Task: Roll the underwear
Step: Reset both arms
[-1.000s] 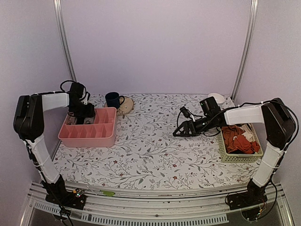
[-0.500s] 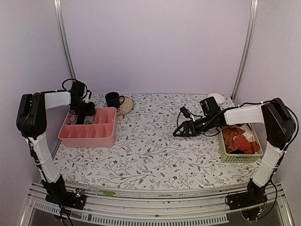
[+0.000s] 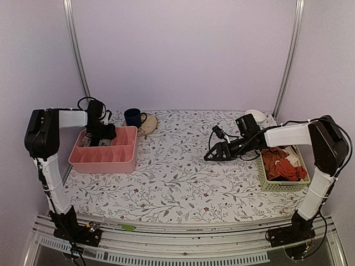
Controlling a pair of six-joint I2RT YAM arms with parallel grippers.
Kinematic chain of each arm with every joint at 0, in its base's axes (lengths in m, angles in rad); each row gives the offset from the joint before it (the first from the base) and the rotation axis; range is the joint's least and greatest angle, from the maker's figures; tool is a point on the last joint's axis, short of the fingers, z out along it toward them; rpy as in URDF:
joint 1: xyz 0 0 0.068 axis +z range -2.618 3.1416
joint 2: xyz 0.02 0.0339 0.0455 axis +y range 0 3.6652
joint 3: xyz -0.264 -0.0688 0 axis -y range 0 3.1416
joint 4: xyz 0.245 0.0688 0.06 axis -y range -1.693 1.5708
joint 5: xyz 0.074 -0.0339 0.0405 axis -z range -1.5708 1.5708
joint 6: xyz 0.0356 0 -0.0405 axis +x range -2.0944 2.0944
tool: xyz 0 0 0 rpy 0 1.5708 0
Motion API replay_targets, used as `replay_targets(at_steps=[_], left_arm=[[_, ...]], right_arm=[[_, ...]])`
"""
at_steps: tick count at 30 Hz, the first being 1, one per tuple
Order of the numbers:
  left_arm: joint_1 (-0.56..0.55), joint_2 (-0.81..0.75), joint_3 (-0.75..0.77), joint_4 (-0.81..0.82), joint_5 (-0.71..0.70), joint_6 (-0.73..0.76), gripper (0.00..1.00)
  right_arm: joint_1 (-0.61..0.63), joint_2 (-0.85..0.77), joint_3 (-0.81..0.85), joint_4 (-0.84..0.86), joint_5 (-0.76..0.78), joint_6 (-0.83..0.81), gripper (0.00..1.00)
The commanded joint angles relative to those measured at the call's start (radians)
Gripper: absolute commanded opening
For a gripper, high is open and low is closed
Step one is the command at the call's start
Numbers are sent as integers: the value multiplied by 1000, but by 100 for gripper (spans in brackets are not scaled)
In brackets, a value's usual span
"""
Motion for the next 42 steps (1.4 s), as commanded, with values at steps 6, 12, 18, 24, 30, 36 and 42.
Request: replay_targets(at_steps=[6, 12, 18, 24, 30, 36, 42], left_arm=[[12, -36, -38, -28, -13, 0, 59], [13, -132, 41, -95, -19, 12, 66], [12, -186, 47, -133, -28, 22, 67], [11, -265, 30, -132, 12, 44, 78], [10, -341, 57, -130, 100, 38, 96], [-75, -394, 95, -148, 136, 19, 96], [-200, -490, 26, -105, 103, -25, 96]], right_arm=[[-8, 8, 29, -5, 0, 0, 99], [-7, 17, 42, -4, -7, 1, 99], [-6, 12, 45, 2, -10, 3, 99], [-8, -19, 68, 1, -6, 12, 99], [-9, -75, 134, -31, 27, 12, 99], [-17, -145, 206, -49, 66, 30, 99], [-24, -228, 218, -50, 103, 63, 99]])
